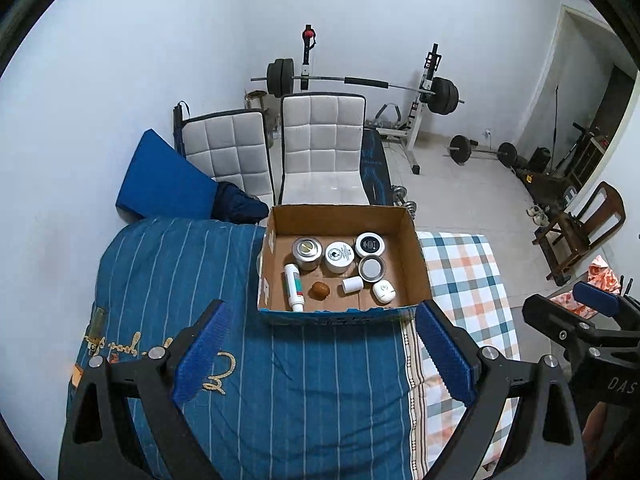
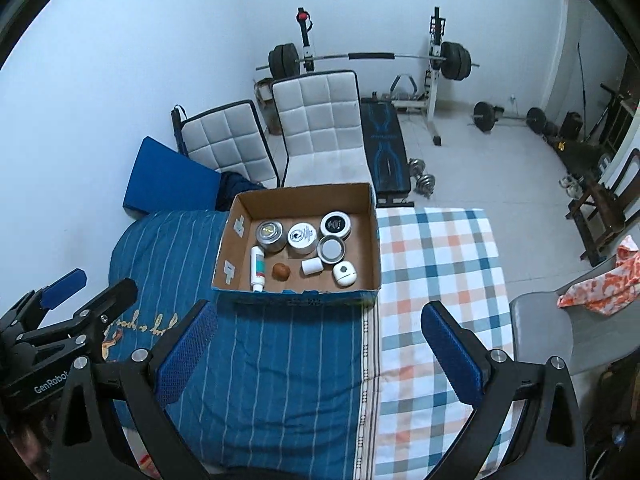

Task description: Organize rigid objects

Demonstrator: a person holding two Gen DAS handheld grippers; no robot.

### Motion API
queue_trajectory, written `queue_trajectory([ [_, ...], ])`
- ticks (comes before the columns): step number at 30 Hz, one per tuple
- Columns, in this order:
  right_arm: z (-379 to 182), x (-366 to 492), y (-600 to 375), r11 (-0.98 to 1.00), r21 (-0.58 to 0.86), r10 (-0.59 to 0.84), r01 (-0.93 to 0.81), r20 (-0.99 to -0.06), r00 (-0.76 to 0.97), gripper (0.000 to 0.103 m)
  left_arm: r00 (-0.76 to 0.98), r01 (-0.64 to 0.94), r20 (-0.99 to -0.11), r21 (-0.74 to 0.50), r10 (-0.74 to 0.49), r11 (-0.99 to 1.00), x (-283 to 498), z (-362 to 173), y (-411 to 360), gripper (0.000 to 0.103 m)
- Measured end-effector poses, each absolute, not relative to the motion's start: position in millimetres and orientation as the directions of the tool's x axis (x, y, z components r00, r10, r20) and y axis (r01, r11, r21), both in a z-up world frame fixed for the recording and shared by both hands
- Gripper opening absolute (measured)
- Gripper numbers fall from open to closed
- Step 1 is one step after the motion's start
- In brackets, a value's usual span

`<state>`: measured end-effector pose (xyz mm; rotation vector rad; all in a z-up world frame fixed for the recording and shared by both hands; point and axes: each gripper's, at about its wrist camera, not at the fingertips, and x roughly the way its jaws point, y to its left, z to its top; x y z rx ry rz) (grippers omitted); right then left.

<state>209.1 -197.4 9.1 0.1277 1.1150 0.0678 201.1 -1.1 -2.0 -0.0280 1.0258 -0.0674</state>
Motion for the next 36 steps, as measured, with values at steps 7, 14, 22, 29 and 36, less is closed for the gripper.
queue_trajectory([
  [7,16.9,203.7,-199.5,0.994,0.111,0.089,0.022,-0.885,0.458,0.103,0.524,0.037,-0.848,-0.066,-0.076,0.997,195.7,1.7,1.6,0.095],
  [14,19.8,202.0,-198.8,0.995,0.098,0.076,0.024,-0.882,0.464,0.103,0.527,0.038,-0.846,-0.073,-0.082,0.997,194.5,0.9,1.7,0.095],
  [22,21.8,199.9,-198.1,0.996,0.081,0.054,0.036,-0.88,0.472,0.103,0.532,0.048,-0.842,-0.07,-0.085,0.996,193.8,3.3,3.7,0.095],
  [29,24.7,198.1,-202.2,0.995,0.076,0.035,0.065,-0.876,0.482,0.103,0.529,0.064,-0.843,-0.069,-0.093,0.996,195.1,5.7,2.6,0.095],
  [36,28.4,195.9,-206.7,0.994,0.072,0.024,0.077,-0.871,0.491,0.103,0.529,0.08,-0.843,-0.066,-0.099,0.995,196.7,9.1,-0.7,0.095],
])
